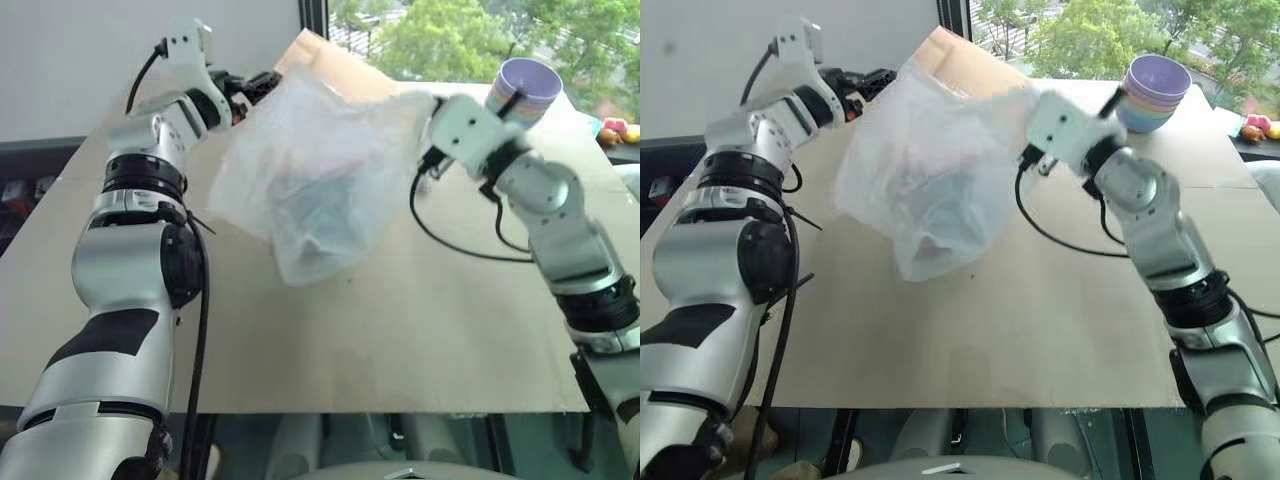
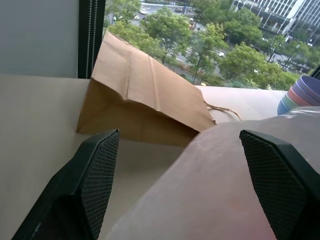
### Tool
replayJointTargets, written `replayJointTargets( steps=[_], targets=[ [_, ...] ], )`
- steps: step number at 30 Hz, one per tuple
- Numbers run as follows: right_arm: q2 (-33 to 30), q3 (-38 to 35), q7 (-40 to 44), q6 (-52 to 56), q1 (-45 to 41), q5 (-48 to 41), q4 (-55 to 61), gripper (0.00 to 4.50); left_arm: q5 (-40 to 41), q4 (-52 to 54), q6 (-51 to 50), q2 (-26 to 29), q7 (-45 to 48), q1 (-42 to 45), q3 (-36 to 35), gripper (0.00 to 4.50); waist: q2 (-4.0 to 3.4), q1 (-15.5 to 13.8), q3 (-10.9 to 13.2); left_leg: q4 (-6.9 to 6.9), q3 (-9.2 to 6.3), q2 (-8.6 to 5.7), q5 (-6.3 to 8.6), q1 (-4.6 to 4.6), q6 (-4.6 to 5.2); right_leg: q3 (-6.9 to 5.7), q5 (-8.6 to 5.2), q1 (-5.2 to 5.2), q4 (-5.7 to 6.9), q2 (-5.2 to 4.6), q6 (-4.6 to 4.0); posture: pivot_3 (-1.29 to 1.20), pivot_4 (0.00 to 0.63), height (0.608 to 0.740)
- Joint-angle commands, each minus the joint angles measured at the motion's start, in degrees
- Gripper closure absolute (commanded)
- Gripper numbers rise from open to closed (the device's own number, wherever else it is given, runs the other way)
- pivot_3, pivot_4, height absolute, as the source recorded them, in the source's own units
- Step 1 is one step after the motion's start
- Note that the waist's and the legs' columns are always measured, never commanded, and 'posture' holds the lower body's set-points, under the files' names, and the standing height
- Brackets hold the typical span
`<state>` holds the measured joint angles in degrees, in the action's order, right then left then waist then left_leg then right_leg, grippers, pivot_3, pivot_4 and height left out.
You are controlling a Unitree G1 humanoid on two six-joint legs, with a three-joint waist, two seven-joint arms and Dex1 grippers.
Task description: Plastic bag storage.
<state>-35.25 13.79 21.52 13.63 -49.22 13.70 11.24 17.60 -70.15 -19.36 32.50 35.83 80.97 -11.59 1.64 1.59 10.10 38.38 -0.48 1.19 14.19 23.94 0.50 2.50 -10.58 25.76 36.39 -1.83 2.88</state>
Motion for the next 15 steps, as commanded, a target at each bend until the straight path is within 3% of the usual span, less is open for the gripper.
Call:
replayJointTargets(
  steps=[1,7,8,11,15],
  targets=[
    [-3.42,-5.23,1.51,-9.67,-4.3,0.46,4.23,4.4,2.23,-0.41,-0.38,2.93,2.11,3.57,-4.59,0.51,0.01,0.07,0.02,0.0,-0.01,-0.01,0.02,0.05,0.03,-0.03,0.0,0.0,-0.06,-0.03,0.01,0.0,0.15,0.74],
    [-7.41,-9.59,12.56,-8.69,3.59,-9.93,17.47,4.4,2.76,0.92,-9.89,5.39,12.65,3.15,-5.31,0.51,0.03,-0.13,0.01,-0.03,-0.06,-0.01,0.11,0.06,0.17,-0.13,0.0,-0.1,-0.25,-0.07,0.02,0.0,0.15,0.74],
    [-6.65,-9.77,13.74,-4.64,6.77,-13.54,21.38,4.5,2.38,1.42,-10.87,5.28,14.82,3.23,-4.65,0.01,0.02,-0.13,0.01,-0.02,-0.07,-0.01,0.12,0.06,0.18,-0.15,0.0,-0.13,-0.26,-0.07,0.03,0.0,0.15,0.74],
    [-5.1,-10.22,15.89,9.6,18.21,-25.37,32.65,4.5,0.69,2.33,-11.24,3.3,17.45,3.76,-2.58,0.01,0.06,-0.63,0.0,0.1,-0.1,-0.01,0.12,0.01,0.18,-0.17,0.0,-0.19,-0.08,-0.08,0.03,0.0,0.15,0.74],
    [4.22,-12.68,9.59,23.82,26.53,-43.04,37.58,4.5,-1.12,2.8,-10.59,-0.63,18.64,3.48,-0.36,0.01,0.08,-0.79,0.0,0.23,-0.12,-0.02,0.12,-0.1,0.18,-0.16,0.0,-0.25,0.17,-0.1,0.02,0.0,0.15,0.74]
  ],
)
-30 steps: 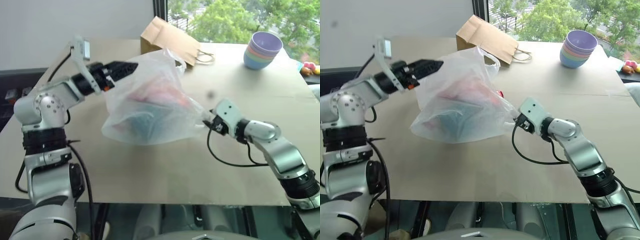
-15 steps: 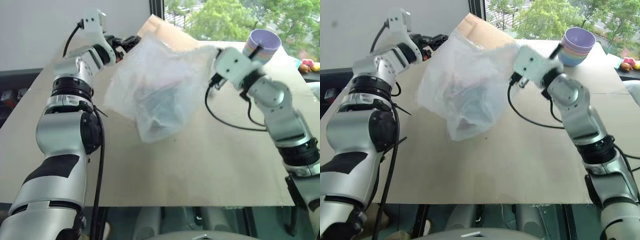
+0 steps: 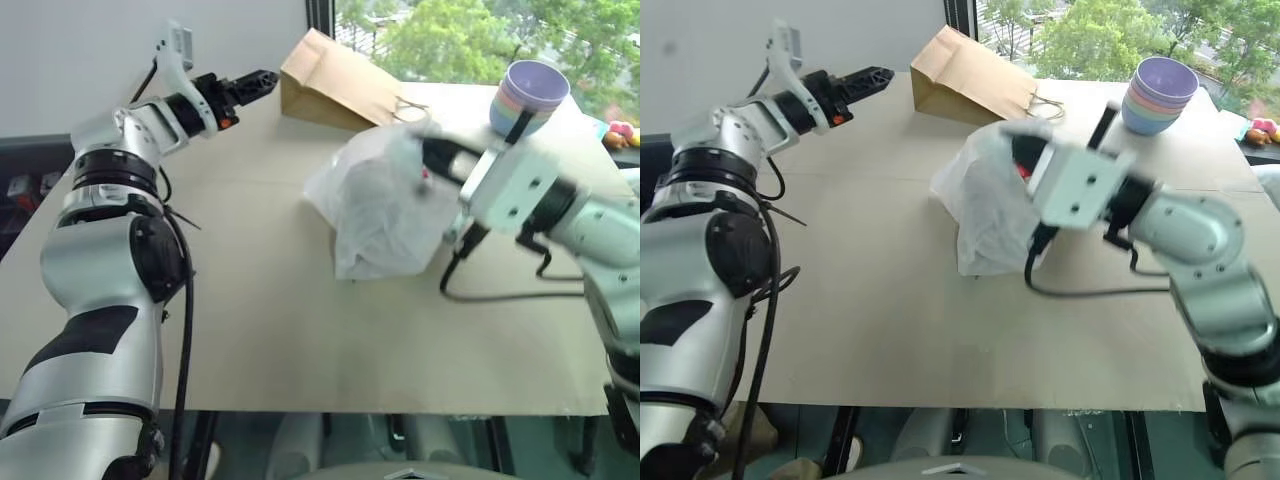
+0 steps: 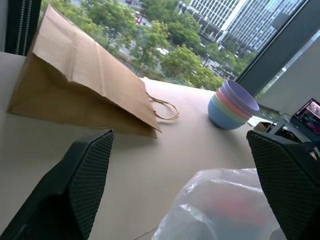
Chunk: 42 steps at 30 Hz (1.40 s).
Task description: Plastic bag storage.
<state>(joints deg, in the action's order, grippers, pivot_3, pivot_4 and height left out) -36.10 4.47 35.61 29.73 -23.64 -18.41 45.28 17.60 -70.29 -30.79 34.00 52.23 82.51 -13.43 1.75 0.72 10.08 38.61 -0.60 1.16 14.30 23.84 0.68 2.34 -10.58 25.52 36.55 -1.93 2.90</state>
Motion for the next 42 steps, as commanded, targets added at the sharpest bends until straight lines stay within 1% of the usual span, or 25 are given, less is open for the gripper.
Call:
replayJointTargets(
  steps=[1,4,6,7,8,9,11,13,15,16,18,20,23,24,25,27,28,29,30,32,33,34,36,38,42],
  targets=[
    [8.06,-2.98,-5.86,9.08,2.06,-13.27,2.32,4.5,-1.44,3.28,0.82,-3.53,3.25,1.78,2.21,0.01,0.02,0.16,-0.01,0.09,0.03,-0.01,0.0,-0.01,0.0,0.05,0.0,0.01,0.1,0.0,0.01,0.0,0.15,0.74],
    [13.72,-0.26,-9.75,10.38,-0.14,-11.63,-2.39,4.5,-1.16,3.5,-0.23,-5.41,4.15,1.64,2.08,0.01,-0.01,0.44,0.0,0.38,0.03,0.02,-0.01,-0.12,0.0,0.07,-0.02,-0.08,0.26,0.06,0.02,0.0,0.15,0.74],
    [17.52,-3.7,-14.89,12.16,-3.89,-12.43,-5.06,4.5,-1.11,4.36,-2.08,-5.52,4.83,0.82,2.22,0.01,-0.02,1.31,0.01,0.52,0.1,0.1,-0.01,-0.12,0.0,0.15,-0.03,-0.07,0.29,0.17,0.07,0.0,0.15,0.74],
    [17.43,-5.8,-16.27,12.53,-5.25,-12.05,-5.91,4.5,-1.43,6.36,-3.28,-5.4,7.43,-0.53,3.51,0.01,-0.03,1.59,0.02,0.52,0.1,0.1,-0.01,-0.12,0.0,0.16,-0.03,-0.06,0.33,0.17,0.07,0.0,0.15,0.74],
    [16.54,-8.34,-17.24,13.33,-6.44,-11.99,-6.67,4.5,-1.07,10.62,-5.94,-5.15,11.48,-3.12,5.37,0.01,-0.05,1.63,0.02,0.52,0.11,0.1,-0.01,-0.1,0.0,0.19,-0.01,0.0,0.4,0.18,0.03,0.0,0.15,0.74],
    [15.03,-10.94,-18.1,14.23,-7.47,-11.74,-7.37,4.5,0.53,17.97,-10.21,-4.71,15.62,-7.42,7.46,0.01,-0.08,1.61,0.0,0.51,0.1,0.09,-0.01,-0.08,0.0,0.2,-0.01,0.03,0.43,0.18,0.01,0.0,0.15,0.74],
    [13.44,-15.4,-18.87,15.44,-9.17,-13.96,-7.96,4.5,4.0,31.76,-16.72,-4.08,19.98,-15.87,10.07,0.01,-0.19,1.69,-0.05,0.46,0.15,0.09,0.0,-0.09,0.0,0.24,0.0,0.03,0.45,0.15,-0.01,0.0,0.15,0.74],
    [12.57,-19.71,-20.92,17.09,-12.03,-16.38,-9.21,4.5,9.67,48.57,-24.4,-2.95,20.51,-25.89,11.18,0.01,-0.24,1.81,-0.03,0.26,0.27,0.1,0.0,-0.07,0.0,0.37,0.0,0.15,0.38,0.11,-0.01,0.0,0.15,0.74],
    [8.93,-21.27,-22.82,19.71,-12.9,-13.52,-12.47,4.5,11.57,58.62,-26.72,-3.85,16.69,-32.97,10.62,0.01,-0.24,1.6,-0.01,0.2,0.24,0.13,0.0,0.05,0.0,0.34,0.0,0.21,0.35,0.11,-0.02,0.0,0.15,0.74],
    [5.91,-20.47,-22.39,19.55,-11.33,-10.58,-14.24,4.5,11.59,60.81,-26.65,-5.26,13.37,-34.97,9.64,0.01,-0.23,1.25,-0.01,0.2,0.2,0.11,0.0,0.06,0.0,0.3,0.0,0.21,0.32,0.09,-0.02,0.0,0.15,0.74],
    [-0.27,-18.0,-20.19,20.21,-5.03,-6.6,-16.51,4.5,11.83,66.16,-25.75,-7.75,8.06,-39.14,8.38,0.01,-0.12,-0.12,-0.08,0.21,0.11,0.06,0.01,0.07,0.01,0.18,0.0,0.16,0.21,0.01,-0.01,0.0,0.15,0.74],
    [-5.7,-13.7,-17.5,18.3,2.24,-2.56,-16.98,4.5,11.14,72.12,-22.58,-8.32,5.59,-43.34,9.26,0.01,-0.1,-0.65,-0.1,0.24,0.1,0.0,0.01,-0.02,0.01,0.17,-0.01,0.0,0.17,-0.01,0.01,0.0,0.15,0.74],
    [-6.95,-9.47,-17.53,16.31,8.6,1.19,-17.34,4.5,9.61,78.99,-17.64,-7.52,4.52,-48.61,11.96,0.01,-0.16,-0.04,-0.13,0.24,0.27,-0.01,0.01,-0.13,0.02,0.34,-0.02,-0.03,0.16,0.0,0.02,0.0,0.15,0.74],
    [-8.08,-7.17,-15.93,16.4,10.34,1.73,-16.49,4.5,9.4,81.02,-16.04,-6.88,5.04,-50.39,12.99,0.01,-0.18,0.26,-0.11,0.24,0.28,0.0,0.01,-0.15,0.02,0.36,-0.02,-0.02,0.19,0.01,0.02,0.0,0.15,0.74],
    [-7.82,-5.57,-13.84,16.55,11.69,0.57,-15.15,4.5,8.21,82.43,-13.88,-5.95,5.34,-52.13,14.42,0.01,-0.23,0.53,-0.09,0.24,0.35,0.02,0.01,-0.18,0.02,0.45,-0.02,0.0,0.2,0.06,0.02,0.0,0.15,0.74],
    [-4.54,-4.88,-12.05,18.07,12.7,-3.29,-13.08,4.5,5.24,82.98,-9.24,-4.37,5.47,-54.39,17.16,0.01,-0.24,1.07,-0.1,0.25,0.42,0.07,0.0,-0.27,0.02,0.58,-0.02,0.02,0.25,0.17,0.03,0.0,0.15,0.74],
    [-3.38,-3.97,-11.76,17.59,12.63,-3.41,-12.7,3.93,3.9,82.39,-8.39,-3.71,4.89,-54.83,18.55,0.0,-0.24,1.31,-0.1,0.25,0.4,0.12,0.01,-0.32,0.02,0.59,-0.03,-0.01,0.26,0.24,0.05,0.0,0.15,0.74],
    [-2.5,-2.32,-11.77,16.9,12.38,-2.43,-12.87,3.67,1.13,81.16,-6.05,-3.0,4.05,-55.19,20.71,0.0,-0.24,1.35,-0.1,0.25,0.39,0.14,0.01,-0.35,0.02,0.61,-0.14,-0.02,0.27,0.3,0.22,0.0,0.15,0.74],
    [-1.34,-0.76,-12.06,16.16,11.84,-1.3,-13.57,3.12,-2.17,79.43,-2.9,-2.71,2.68,-55.27,22.87,0.0,-0.23,1.33,-0.11,0.25,0.36,0.15,0.0,-0.37,0.02,0.61,-0.15,-0.03,0.27,0.33,0.24,0.0,0.15,0.74],
    [3.09,1.62,-14.13,14.64,9.83,0.5,-17.57,2.09,-10.14,73.42,4.23,-4.93,-3.94,-53.78,27.1,0.0,-0.23,1.29,-0.11,0.25,0.37,0.14,0.01,-0.55,0.02,0.61,-0.16,-0.24,0.24,0.33,0.25,0.0,0.15,0.74],
    [4.2,3.27,-14.22,13.66,8.97,1.85,-19.23,1.62,-13.39,70.05,7.33,-6.27,-7.57,-53.01,28.34,0.0,-0.23,1.26,-0.1,0.25,0.39,0.13,0.01,-0.77,0.02,0.63,-0.17,-0.47,0.19,0.32,0.24,0.0,0.15,0.74],
    [4.9,4.68,-14.02,12.61,8.33,3.09,-20.31,1.57,-15.51,67.29,9.5,-7.51,-10.22,-52.43,29.01,0.25,-0.23,1.23,-0.1,0.25,0.39,0.12,0.01,-0.96,0.02,0.63,-0.22,-0.7,0.12,0.31,0.16,0.0,0.15,0.74],
    [7.02,4.97,-14.32,13.0,7.13,3.11,-20.49,1.55,-17.83,64.43,13.61,-8.36,-11.95,-52.11,29.59,0.85,-0.22,1.05,-0.1,0.25,0.34,0.08,0.01,-0.96,0.03,0.65,-0.3,-0.77,0.06,0.31,0.04,0.0,0.15,0.74],
    [7.87,4.37,-14.01,13.95,6.49,2.56,-19.23,1.55,-18.43,63.37,16.57,-8.26,-12.03,-52.23,29.16,1.81,-0.23,0.99,-0.1,0.25,0.36,0.09,0.03,-0.9,0.04,0.66,-0.21,-0.73,0.07,0.31,0.16,0.0,0.15,0.74],
    [4.34,0.63,-11.99,16.61,7.36,1.17,-13.31,1.55,-12.54,60.33,22.66,-5.1,-6.19,-51.2,22.5,3.58,-0.24,0.92,-0.09,0.2,0.36,0.1,0.03,-0.86,0.05,0.66,-0.13,-0.68,0.07,0.29,0.19,0.0,0.15,0.74]
  ],
)
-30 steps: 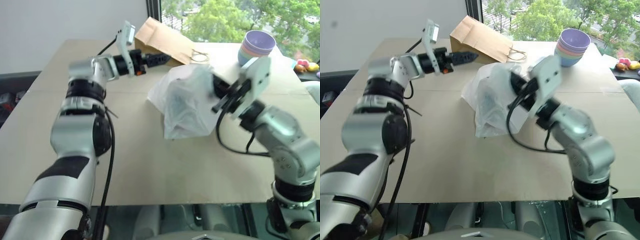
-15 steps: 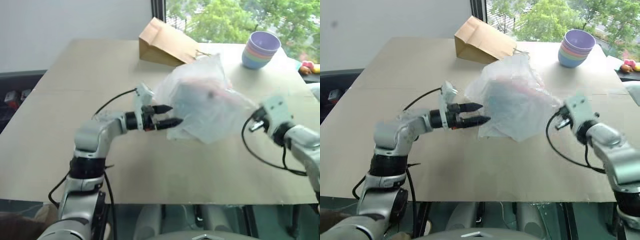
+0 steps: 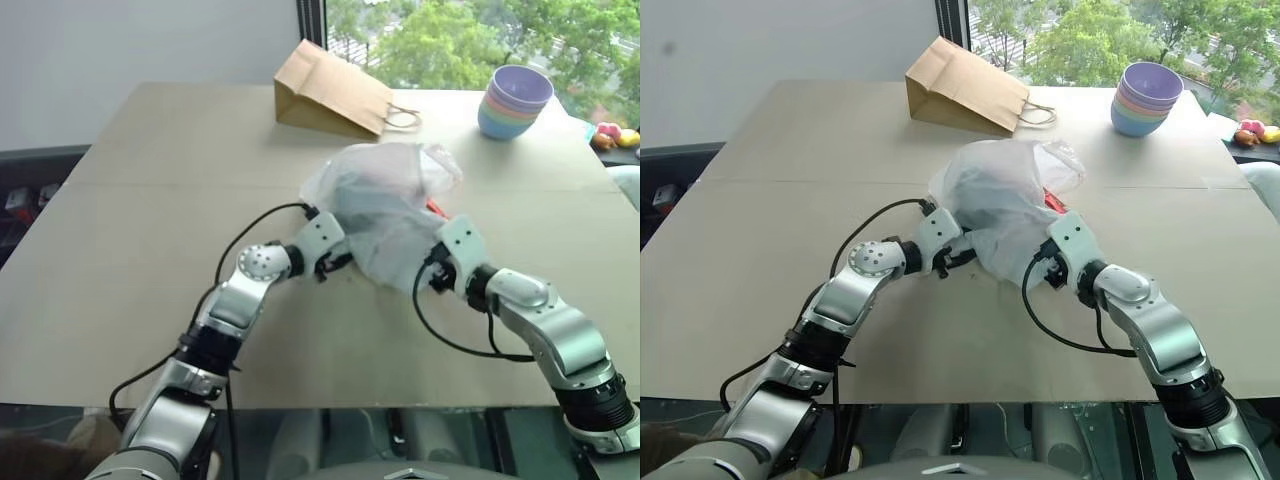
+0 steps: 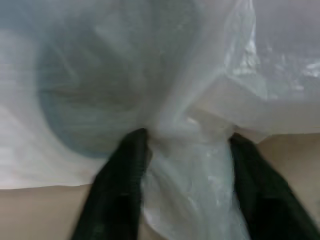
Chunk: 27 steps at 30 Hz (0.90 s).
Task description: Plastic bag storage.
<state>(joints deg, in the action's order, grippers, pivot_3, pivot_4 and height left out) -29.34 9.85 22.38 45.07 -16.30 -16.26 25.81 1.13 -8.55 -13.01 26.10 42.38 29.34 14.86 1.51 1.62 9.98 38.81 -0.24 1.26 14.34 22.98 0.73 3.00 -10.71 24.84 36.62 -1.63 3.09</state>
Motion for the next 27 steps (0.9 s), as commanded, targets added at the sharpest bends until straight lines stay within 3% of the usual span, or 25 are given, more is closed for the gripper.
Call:
replayJointTargets(
  steps=[1,2,6,10,12,14,16,19,24,27],
  targets=[
    [-3.36,-6.13,1.7,2.1,0.48,-1.75,7.73,1.55,5.11,-3.6,6.13,4.16,5.41,3.14,-7.48,3.96,0.0,0.02,0.0,0.0,0.01,0.01,0.0,0.01,0.0,0.0,-0.01,0.02,0.0,0.0,0.01,0.0,0.15,0.74],
    [-4.13,-7.38,2.24,2.74,1.1,-2.56,9.24,1.55,5.77,-5.5,7.12,5.33,6.73,4.13,-8.56,4.47,0.0,0.01,0.0,0.0,0.0,0.01,0.0,0.0,0.0,-0.01,-0.03,0.02,0.01,0.0,0.04,0.0,0.15,0.74],
    [-6.03,-13.91,7.05,4.62,4.13,-10.64,16.36,1.55,3.24,-21.94,16.62,11.63,11.1,12.12,-9.91,4.47,0.0,-0.14,0.0,0.0,-0.06,0.02,0.0,-0.04,0.0,-0.07,-0.06,-0.01,0.04,0.04,0.05,0.0,0.15,0.74],
    [-8.35,-15.53,10.13,3.54,6.06,-13.33,18.98,1.55,-0.16,-38.55,25.99,13.95,10.43,20.67,-9.83,4.47,0.02,-0.59,0.01,0.0,-0.03,0.01,0.0,-0.02,0.01,-0.07,-0.05,-0.03,-0.02,0.02,0.07,0.0,0.15,0.74],
    [-7.44,-16.56,9.62,4.47,5.5,-16.16,20.1,1.01,-1.34,-45.18,29.16,15.33,10.24,24.3,-10.22,4.5,0.05,-0.63,0.03,0.0,-0.01,0.01,0.02,0.0,0.04,-0.07,-0.05,-0.04,-0.09,0.02,0.07,0.0,0.15,0.74],
    [-6.57,-15.79,8.65,4.17,4.26,-17.37,22.06,0.25,1.19,-48.83,28.65,16.49,15.58,25.9,-12.24,3.95,0.05,-0.6,0.03,0.0,-0.02,0.01,0.03,0.05,0.05,-0.07,-0.05,-0.02,-0.1,0.02,0.08,0.0,0.15,0.74],
    [-4.45,-14.58,6.35,3.4,2.85,-17.11,22.36,0.0,3.48,-49.62,27.3,16.94,18.61,25.67,-14.31,3.3,0.06,-0.37,0.04,-0.01,-0.01,0.04,0.04,0.09,0.05,-0.07,-0.05,0.04,-0.09,0.04,0.07,0.0,0.15,0.74],
    [-2.14,-14.14,3.14,4.64,0.74,-16.1,19.57,0.0,13.58,-40.34,11.32,17.44,28.65,22.23,-19.4,2.03,0.08,-0.51,0.04,-0.03,-0.03,0.04,0.04,0.09,0.06,-0.1,-0.05,0.04,-0.09,0.03,0.07,0.0,0.15,0.74],
    [-4.92,-9.43,-1.19,0.69,-5.07,-4.03,6.6,0.0,35.01,-7.61,-27.02,27.07,38.11,3.18,-26.03,2.03,0.13,0.62,0.12,-0.03,-0.02,0.04,0.04,0.13,0.06,-0.13,-0.05,0.08,-0.1,-0.08,0.07,0.0,0.15,0.74],
    [-2.75,-6.42,-3.1,-1.37,-9.35,0.04,-0.81,0.0,40.63,8.3,-34.92,28.96,35.59,-8.51,-28.73,2.03,0.1,0.74,0.13,-0.23,0.13,0.06,0.04,0.11,0.06,0.05,-0.1,0.26,-0.06,-0.15,0.11,0.0,0.15,0.74]
  ],
)
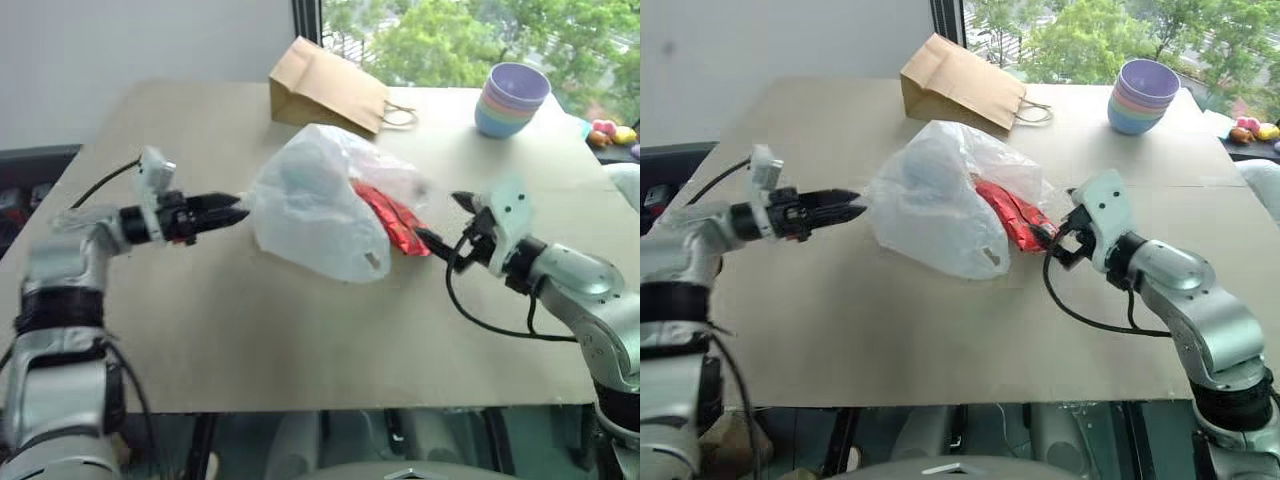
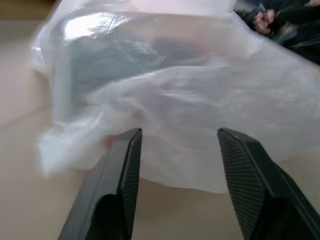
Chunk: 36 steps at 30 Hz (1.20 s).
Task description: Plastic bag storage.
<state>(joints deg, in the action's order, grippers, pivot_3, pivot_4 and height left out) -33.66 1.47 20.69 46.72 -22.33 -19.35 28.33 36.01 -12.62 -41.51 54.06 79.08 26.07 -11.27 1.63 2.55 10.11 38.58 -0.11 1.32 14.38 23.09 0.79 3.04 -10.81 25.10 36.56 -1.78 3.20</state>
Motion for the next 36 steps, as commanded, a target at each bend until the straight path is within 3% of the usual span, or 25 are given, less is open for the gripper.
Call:
replayJointTargets(
  steps=[1,5,12,15,22,23,31,36],
  targets=[
    [2.47,2.84,-1.67,-3.96,-4.94,4.41,-6.19,0.0,7.8,16.98,-8.55,0.26,-3.03,-8.51,-3.73,2.03,-0.01,-0.16,0.01,-0.01,0.01,-0.02,0.0,0.0,0.0,-0.01,-0.01,0.04,0.06,0.03,-0.01,0.0,0.15,0.74],
    [4.34,7.54,0.39,-10.16,-10.46,9.58,-18.29,0.0,9.64,30.04,-11.16,-8.31,-17.43,-14.68,-3.75,2.03,-0.03,-0.59,0.01,-0.03,0.08,-0.01,0.0,-0.1,0.0,0.07,-0.13,0.01,0.09,0.06,-0.22,0.0,0.15,0.74],
    [11.33,8.8,1.7,-13.89,-18.63,12.13,-35.81,0.0,14.58,40.77,-16.96,-18.02,-32.73,-15.95,-0.93,2.03,0.04,-0.25,0.02,-0.01,0.07,-0.03,-0.01,-0.1,-0.01,0.09,0.13,-0.02,0.12,0.09,-0.22,0.0,0.15,0.74],
    [12.36,7.93,-0.76,-17.6,-21.84,15.16,-43.52,0.76,17.52,43.14,-18.66,-19.35,-35.51,-14.47,-0.21,1.97,0.04,-0.2,0.02,-0.02,0.07,-0.05,-0.01,-0.11,-0.01,0.1,0.14,-0.02,0.12,0.09,-0.24,0.0,0.15,0.74],
    [12.87,7.66,0.93,-18.72,-22.17,16.59,-44.1,4.18,15.7,43.35,-18.36,-19.35,-38.81,-7.48,6.45,1.97,0.03,-0.19,0.02,-0.04,0.05,-0.08,-0.01,-0.1,-0.01,0.1,0.14,-0.03,0.1,0.1,-0.24,0.0,0.15,0.74],
    [13.14,7.34,0.86,-18.59,-22.22,16.54,-44.06,4.35,16.13,43.19,-19.18,-19.64,-39.59,-6.64,7.27,1.97,0.03,-0.07,0.02,-0.05,0.06,-0.08,-0.01,-0.1,-0.01,0.11,0.14,-0.03,0.08,0.1,-0.24,0.0,0.15,0.74],
    [13.75,6.24,1.19,-17.6,-23.34,16.64,-43.63,4.35,12.96,41.19,-23.22,-18.84,-42.95,-2.75,15.25,1.97,0.02,-0.06,0.03,-0.12,0.06,-0.07,-0.01,-0.11,-0.01,0.14,0.14,0.0,0.09,0.13,-0.24,0.0,0.15,0.74],
    [13.84,6.13,1.54,-16.93,-23.1,16.89,-42.65,4.35,4.02,35.7,-20.95,-18.9,-47.03,-2.43,20.08,1.97,0.01,-0.04,0.03,-0.13,0.06,-0.08,-0.01,-0.13,-0.01,0.14,0.13,0.0,0.09,0.15,-0.23,0.0,0.15,0.74]
  ],
)
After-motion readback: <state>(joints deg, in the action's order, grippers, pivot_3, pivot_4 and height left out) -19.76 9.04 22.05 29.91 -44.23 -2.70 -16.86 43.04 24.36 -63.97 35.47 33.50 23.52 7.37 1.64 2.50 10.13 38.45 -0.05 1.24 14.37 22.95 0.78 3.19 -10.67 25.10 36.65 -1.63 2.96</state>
